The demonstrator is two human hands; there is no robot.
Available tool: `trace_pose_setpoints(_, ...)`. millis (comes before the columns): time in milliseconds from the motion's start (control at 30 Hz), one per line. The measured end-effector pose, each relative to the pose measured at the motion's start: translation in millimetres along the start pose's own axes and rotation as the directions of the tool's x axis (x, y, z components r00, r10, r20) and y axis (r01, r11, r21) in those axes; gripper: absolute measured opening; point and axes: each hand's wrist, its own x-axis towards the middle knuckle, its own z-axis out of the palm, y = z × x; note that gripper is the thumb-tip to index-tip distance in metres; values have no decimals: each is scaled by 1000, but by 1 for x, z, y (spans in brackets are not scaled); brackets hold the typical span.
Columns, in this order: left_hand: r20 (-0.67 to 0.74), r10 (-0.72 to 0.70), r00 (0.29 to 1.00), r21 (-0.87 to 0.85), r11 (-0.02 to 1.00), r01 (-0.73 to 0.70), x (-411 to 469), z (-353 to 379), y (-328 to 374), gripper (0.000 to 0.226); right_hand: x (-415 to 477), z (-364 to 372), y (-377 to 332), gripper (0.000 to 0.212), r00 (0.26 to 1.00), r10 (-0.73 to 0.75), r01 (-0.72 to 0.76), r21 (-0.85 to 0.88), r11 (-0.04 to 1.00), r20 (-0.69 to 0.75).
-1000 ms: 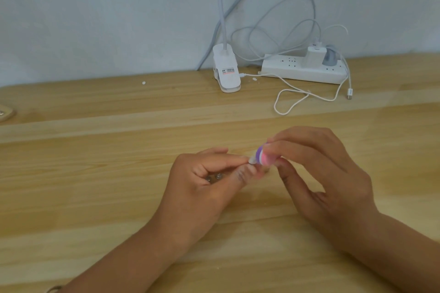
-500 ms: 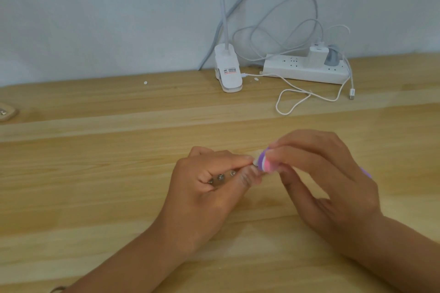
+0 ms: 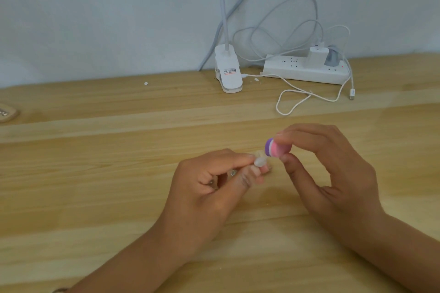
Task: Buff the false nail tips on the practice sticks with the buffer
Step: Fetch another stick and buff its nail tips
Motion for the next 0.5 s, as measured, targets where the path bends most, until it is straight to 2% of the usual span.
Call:
trace_pose_setpoints(200, 0, -6, 1000, -138, 990, 5, -1, 1, 1, 17, 0, 1, 0, 25, 1000, 17, -17, 6, 1000, 1)
trace_pose_setpoints(333, 45, -145, 988, -195, 969, 151, -1, 2, -2, 16, 0, -2, 2, 22, 999, 51, -51, 42, 998, -11)
trace_pose_setpoints(400, 66, -195, 979, -187, 961, 204, -1, 1, -4, 21, 0, -2, 0, 23, 1000, -16, 17, 47, 999, -6)
trace_pose_setpoints(500, 86, -229, 970, -169, 956, 241, -2, 2, -2, 17, -3, 2, -5, 26, 988, -144, 142, 25, 990, 63)
